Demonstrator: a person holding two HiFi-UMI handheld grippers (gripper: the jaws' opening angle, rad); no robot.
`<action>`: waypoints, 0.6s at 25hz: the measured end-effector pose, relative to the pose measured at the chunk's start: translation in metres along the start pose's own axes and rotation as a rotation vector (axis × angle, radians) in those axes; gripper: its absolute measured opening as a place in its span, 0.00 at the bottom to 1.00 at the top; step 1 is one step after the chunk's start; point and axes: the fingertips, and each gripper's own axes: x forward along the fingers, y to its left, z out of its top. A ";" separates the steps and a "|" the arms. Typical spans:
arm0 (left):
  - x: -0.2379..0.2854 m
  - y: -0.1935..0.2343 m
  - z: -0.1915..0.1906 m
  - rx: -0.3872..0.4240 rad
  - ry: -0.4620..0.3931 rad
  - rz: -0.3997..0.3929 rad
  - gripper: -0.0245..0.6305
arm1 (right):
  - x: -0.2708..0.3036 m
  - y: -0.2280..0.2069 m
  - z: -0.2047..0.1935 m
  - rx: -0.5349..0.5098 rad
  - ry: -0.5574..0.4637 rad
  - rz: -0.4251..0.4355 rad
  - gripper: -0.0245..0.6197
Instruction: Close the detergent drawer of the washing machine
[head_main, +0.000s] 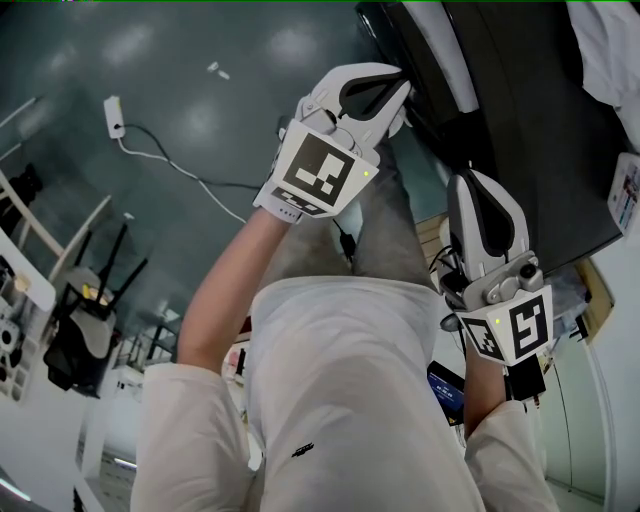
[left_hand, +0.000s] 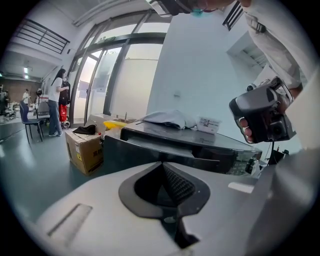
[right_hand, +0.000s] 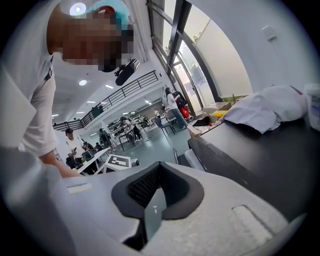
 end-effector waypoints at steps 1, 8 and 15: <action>0.002 0.000 0.001 0.000 -0.002 -0.001 0.06 | 0.000 -0.002 0.000 0.002 -0.001 -0.001 0.04; 0.008 0.001 0.005 -0.012 -0.017 0.001 0.06 | 0.000 -0.012 0.001 0.020 0.002 -0.005 0.04; 0.007 0.000 0.004 0.002 -0.003 0.007 0.06 | 0.002 -0.019 0.002 0.028 0.001 -0.004 0.04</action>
